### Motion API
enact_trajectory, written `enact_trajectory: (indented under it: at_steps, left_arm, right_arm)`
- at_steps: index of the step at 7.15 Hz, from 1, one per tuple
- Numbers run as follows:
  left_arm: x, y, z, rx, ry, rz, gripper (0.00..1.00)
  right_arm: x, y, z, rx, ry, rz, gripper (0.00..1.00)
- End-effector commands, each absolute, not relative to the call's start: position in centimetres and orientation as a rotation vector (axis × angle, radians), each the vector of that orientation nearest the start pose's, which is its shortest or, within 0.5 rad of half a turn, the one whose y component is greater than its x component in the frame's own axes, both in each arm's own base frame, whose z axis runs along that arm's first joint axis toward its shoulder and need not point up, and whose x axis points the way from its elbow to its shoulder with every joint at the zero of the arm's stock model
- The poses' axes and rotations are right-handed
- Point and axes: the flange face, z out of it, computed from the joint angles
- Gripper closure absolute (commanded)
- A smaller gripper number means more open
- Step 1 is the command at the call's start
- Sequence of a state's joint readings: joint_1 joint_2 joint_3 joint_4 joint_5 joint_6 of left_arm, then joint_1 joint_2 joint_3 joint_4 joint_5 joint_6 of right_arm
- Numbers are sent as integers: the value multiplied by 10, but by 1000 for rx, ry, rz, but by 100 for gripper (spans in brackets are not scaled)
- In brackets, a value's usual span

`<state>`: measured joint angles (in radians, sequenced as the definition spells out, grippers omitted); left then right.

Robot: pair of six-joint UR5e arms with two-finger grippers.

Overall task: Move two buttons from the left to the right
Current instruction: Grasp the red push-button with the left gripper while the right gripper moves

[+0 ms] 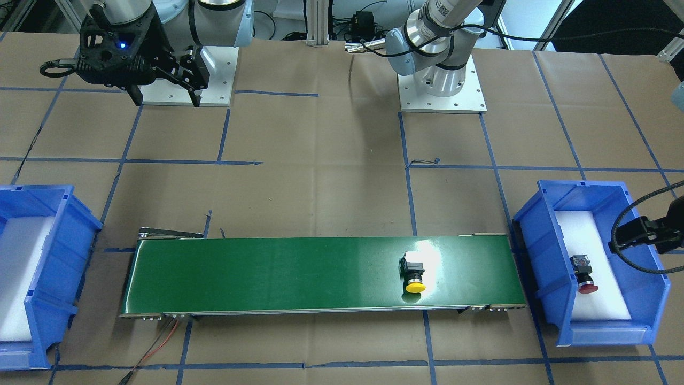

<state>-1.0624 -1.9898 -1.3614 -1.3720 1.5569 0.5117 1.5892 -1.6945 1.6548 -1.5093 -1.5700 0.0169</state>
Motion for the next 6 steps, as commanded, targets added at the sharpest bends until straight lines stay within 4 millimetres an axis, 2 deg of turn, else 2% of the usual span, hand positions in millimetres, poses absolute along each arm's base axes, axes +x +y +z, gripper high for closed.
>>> enact_trajectory:
  at_steps: [1, 4, 6]
  left_arm:
    - [206, -647, 331, 9, 3163, 20, 1]
    - [199, -633, 275, 10, 3140, -29, 1]
    - [200, -630, 257, 3, 3135, -47, 1]
  right_arm:
    - [141, -434, 497, -2, 3140, 39, 0]
    - [142, -434, 496, 0, 3139, 41, 0]
    - [142, -435, 500, 0, 3139, 32, 0]
